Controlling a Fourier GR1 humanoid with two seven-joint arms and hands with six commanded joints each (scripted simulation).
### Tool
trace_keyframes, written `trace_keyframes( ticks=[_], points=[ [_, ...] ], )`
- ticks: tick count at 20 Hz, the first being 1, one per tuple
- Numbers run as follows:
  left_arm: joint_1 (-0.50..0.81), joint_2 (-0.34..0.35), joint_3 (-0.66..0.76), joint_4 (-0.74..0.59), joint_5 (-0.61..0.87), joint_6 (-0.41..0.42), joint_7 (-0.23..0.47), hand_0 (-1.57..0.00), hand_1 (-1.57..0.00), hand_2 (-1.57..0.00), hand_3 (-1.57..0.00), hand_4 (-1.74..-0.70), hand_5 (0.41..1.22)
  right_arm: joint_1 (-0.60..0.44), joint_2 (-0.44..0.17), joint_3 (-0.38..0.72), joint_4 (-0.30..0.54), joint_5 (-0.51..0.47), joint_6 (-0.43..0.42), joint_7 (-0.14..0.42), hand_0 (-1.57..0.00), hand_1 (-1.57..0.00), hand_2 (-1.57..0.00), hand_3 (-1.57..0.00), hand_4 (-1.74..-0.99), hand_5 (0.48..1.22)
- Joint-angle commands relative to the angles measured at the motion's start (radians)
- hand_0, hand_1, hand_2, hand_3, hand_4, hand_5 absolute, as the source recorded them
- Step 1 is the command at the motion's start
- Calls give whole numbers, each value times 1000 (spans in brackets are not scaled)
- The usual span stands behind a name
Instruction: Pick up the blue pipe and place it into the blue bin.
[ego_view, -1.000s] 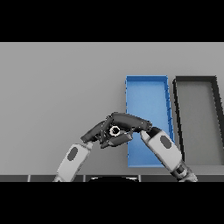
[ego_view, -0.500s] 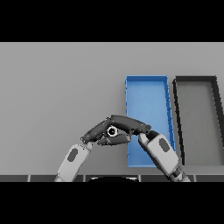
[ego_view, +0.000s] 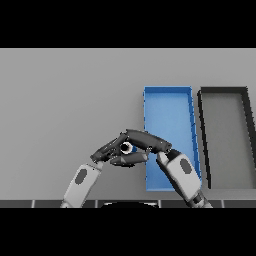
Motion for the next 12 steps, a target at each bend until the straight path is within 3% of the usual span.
trace_keyframes(
  ticks=[1,3,6,9,11,12],
  points=[
    [4,-2,-3,11,-8,8,-12,-100,-93,-91,-71,-977,682,4,5,-2,-1,10,2,4,-1570,-1570,-1570,-1569,-1499,1219],
    [-4,-23,8,13,15,11,61,-64,-59,-58,-45,-974,607,10,14,-12,0,9,16,-16,-1570,-1570,-1570,-1570,-1499,1220],
    [17,-9,10,16,14,13,53,-32,-30,-29,-23,-967,544,4,39,-37,0,9,11,-14,-1571,-1571,-1571,-1570,-1497,1220],
    [5,-13,11,29,13,23,74,-16,-15,-14,-11,-969,512,-50,70,-93,0,-84,3,69,-1571,-1571,-1571,-1571,-1495,1221],
    [0,-7,9,32,4,28,79,-10,-9,-9,-7,-971,493,-113,81,-132,-8,-167,-33,168,-1571,-1571,-1571,-1571,-1494,1221],
    [10,-7,5,29,10,21,77,-8,-7,-7,-5,-973,489,-134,76,-157,-20,-228,-63,192,-1571,-1571,-1571,-1571,-1494,1221]
  ],
)
